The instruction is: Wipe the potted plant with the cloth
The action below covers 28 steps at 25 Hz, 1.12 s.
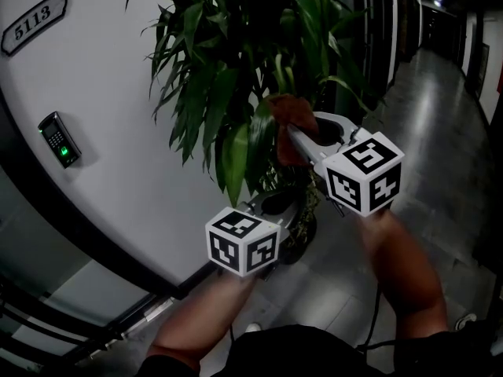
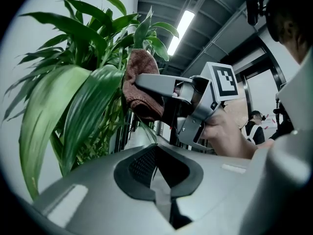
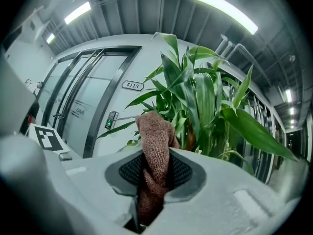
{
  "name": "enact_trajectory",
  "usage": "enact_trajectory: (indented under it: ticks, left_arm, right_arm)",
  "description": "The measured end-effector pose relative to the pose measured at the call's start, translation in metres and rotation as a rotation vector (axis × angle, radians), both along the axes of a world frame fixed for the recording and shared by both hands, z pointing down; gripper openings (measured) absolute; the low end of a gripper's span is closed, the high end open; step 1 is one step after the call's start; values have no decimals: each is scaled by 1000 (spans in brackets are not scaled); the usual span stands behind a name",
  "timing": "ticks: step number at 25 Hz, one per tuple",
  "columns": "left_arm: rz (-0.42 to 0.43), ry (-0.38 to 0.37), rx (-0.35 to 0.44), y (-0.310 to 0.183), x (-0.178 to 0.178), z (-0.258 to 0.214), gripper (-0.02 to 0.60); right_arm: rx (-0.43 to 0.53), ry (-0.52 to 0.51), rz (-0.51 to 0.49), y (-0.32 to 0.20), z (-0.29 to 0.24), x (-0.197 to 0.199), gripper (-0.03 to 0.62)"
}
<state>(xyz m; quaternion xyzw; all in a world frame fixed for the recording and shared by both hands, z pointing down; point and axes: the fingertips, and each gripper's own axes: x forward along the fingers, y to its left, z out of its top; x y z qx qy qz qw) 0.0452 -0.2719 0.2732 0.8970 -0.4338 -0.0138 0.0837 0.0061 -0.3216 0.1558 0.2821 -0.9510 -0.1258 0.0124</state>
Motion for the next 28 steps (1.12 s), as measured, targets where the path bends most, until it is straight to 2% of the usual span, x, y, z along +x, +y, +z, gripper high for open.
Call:
enact_trajectory:
  ticks: [16, 28]
  left_arm:
    - [-21, 22, -7, -2, -4, 1, 17]
    - [-35, 11, 7, 0, -4, -1, 17]
  right_arm:
    - [-52, 15, -28, 17, 39, 11, 71]
    - [-103, 38, -57, 36, 65, 22, 71]
